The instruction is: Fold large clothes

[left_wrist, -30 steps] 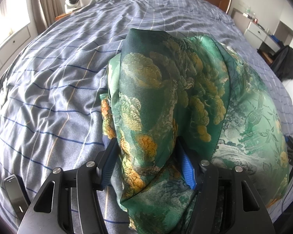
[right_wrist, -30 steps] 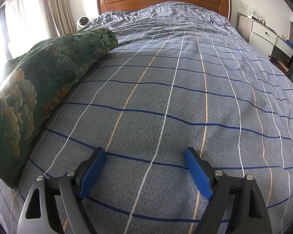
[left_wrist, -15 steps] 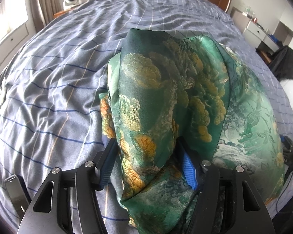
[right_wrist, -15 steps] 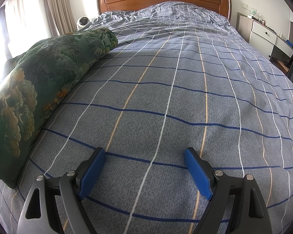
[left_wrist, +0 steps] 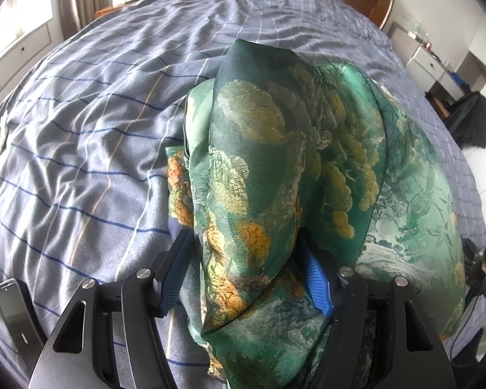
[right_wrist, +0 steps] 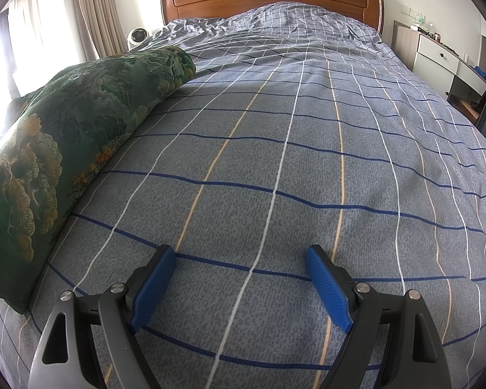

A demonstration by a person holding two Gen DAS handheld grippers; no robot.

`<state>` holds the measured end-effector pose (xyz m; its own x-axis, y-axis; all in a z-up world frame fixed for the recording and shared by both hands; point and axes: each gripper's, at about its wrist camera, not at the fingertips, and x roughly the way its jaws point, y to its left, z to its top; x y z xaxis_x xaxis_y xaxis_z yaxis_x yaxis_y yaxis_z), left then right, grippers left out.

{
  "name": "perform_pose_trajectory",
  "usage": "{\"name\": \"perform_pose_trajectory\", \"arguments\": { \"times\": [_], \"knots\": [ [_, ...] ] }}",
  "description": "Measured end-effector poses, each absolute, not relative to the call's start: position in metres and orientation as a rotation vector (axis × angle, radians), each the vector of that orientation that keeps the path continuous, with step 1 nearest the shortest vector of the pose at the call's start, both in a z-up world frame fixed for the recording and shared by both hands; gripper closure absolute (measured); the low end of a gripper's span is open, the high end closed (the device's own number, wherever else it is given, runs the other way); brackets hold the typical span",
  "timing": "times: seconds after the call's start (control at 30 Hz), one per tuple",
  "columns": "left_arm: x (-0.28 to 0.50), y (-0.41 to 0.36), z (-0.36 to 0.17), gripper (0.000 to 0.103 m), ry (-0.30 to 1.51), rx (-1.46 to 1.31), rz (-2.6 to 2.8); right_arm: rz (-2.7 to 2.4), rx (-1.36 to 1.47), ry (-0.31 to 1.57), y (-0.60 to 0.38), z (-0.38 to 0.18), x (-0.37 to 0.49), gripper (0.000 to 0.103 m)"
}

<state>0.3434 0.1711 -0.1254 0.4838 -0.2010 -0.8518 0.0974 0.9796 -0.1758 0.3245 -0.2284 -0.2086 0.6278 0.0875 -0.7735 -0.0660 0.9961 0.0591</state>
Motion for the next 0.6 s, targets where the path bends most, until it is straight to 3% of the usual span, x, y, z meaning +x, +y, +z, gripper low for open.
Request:
{"name": "perform_pose_trajectory", "arguments": {
  "times": [0.6],
  "knots": [
    [0.3462,0.1641,-0.1210,0.035,1.049,-0.029,-0.205,0.088,0.026,0.888,-0.2283,-0.2086,0.3245,0.018]
  ]
}}
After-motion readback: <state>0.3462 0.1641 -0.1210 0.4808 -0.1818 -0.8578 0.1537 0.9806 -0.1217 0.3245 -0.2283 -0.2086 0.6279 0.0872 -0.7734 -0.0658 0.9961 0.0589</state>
